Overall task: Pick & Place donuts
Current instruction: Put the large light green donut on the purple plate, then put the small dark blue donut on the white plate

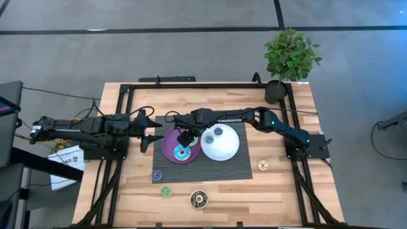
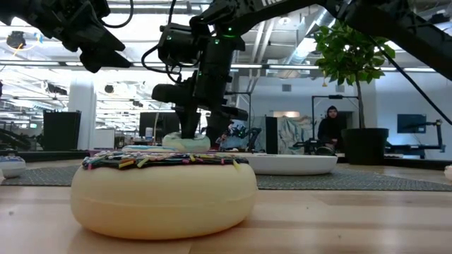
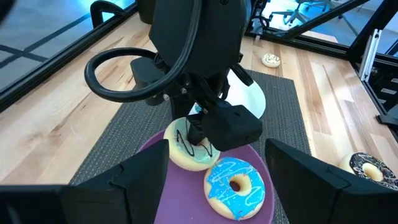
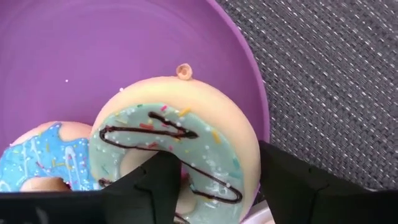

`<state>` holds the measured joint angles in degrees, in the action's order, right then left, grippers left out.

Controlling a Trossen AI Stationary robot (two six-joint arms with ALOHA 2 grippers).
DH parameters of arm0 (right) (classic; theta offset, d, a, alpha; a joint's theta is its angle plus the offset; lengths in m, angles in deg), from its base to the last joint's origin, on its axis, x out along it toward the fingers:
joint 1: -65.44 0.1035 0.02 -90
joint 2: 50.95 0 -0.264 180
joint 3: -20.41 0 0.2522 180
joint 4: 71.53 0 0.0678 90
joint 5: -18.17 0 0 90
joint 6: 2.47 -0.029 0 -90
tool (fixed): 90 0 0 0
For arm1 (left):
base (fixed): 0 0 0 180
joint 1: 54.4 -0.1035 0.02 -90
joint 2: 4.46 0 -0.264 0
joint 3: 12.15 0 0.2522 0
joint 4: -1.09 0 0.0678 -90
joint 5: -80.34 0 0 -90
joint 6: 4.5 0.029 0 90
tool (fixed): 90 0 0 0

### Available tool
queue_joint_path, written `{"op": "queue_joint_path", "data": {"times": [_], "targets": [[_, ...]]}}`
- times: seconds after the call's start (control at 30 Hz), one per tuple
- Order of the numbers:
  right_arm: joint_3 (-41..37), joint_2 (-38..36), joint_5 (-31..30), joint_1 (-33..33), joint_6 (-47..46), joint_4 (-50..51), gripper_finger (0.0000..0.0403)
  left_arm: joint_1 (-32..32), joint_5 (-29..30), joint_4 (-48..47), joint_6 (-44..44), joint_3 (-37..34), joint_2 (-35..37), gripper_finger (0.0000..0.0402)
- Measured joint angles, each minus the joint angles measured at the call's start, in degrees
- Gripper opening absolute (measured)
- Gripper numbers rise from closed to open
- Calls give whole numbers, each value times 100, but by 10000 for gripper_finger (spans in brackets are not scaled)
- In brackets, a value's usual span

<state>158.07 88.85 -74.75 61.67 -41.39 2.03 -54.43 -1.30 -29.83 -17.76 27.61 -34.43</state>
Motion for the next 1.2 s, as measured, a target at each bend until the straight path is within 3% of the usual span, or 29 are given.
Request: {"op": "queue_joint_path", "data": {"times": [1.2], "targets": [[0,-732,-455,48,201,375,167,1,0,4,44,0,-1,258]]}}
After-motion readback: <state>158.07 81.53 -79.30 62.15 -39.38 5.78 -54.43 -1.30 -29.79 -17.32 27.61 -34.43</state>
